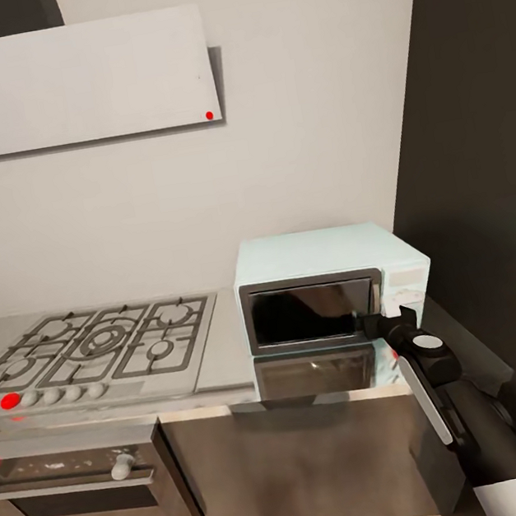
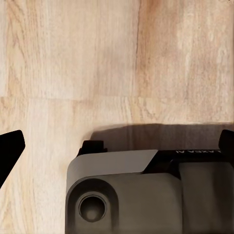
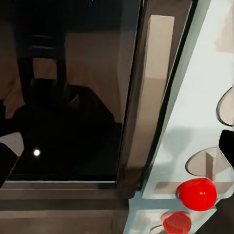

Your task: In the kitchen, take the popcorn bag from the countertop, put it into the microwave, and heat it until the popcorn is cooked so the cooked popcorn ends up inside the bag.

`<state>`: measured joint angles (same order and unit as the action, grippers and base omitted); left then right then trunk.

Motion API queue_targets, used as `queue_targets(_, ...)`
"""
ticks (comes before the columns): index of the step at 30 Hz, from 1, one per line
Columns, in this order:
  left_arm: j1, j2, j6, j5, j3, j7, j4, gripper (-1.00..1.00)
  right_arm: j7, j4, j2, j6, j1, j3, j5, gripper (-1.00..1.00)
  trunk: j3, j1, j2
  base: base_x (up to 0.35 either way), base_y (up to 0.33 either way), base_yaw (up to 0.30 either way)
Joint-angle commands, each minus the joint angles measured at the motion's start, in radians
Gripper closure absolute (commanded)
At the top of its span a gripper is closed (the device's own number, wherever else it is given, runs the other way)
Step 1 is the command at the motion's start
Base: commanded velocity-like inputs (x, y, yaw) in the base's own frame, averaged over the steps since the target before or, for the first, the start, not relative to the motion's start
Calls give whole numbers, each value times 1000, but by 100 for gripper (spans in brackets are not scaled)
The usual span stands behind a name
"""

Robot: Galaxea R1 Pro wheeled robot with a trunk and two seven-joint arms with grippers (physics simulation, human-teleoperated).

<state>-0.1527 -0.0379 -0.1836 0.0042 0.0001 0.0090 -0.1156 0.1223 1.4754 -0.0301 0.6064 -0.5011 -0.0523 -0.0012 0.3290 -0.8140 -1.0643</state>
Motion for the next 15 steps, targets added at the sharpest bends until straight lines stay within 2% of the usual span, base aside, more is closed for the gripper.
queue_targets(1,-1,0,-4,0,0,1,1,-100,7,2,-1,6,-1,-3,0,-100,1,0,-1,22,-8,0)
queue_targets(13,-1,1,-4,2,1,1,2,-100,5,4,-1,7,-1,-3,0,-100,1,0,-1,2,-1,0)
queue_targets(15,-1,1,-4,1,1,1,2,-100,5,5,-1,7,0,-3,0,-100,1,0,-1,140,-128,0)
